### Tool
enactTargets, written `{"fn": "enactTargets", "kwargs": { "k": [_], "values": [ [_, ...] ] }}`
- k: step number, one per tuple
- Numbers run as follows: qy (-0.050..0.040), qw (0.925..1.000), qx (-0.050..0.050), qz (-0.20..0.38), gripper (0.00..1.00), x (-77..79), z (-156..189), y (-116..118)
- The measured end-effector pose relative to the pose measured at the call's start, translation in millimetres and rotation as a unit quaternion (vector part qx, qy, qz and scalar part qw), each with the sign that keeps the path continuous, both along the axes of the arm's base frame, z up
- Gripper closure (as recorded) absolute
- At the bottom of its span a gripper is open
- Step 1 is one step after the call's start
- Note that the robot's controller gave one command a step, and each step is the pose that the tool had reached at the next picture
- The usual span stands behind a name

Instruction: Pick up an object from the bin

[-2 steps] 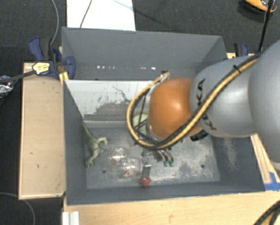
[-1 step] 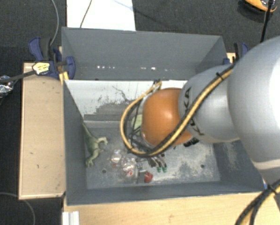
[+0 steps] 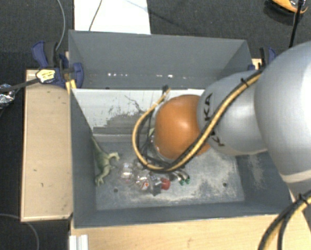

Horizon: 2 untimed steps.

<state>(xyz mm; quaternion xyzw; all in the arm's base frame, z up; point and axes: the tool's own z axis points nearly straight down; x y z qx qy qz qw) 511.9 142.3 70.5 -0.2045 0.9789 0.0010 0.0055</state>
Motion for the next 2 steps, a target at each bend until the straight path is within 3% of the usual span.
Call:
{"fn": "enactTargets", "kwargs": {
  "k": [2],
  "values": [
    [0.0008,1.0,0.0,-0.005,1.0,-0.3,-0.2,-0.2]
  ]
}}
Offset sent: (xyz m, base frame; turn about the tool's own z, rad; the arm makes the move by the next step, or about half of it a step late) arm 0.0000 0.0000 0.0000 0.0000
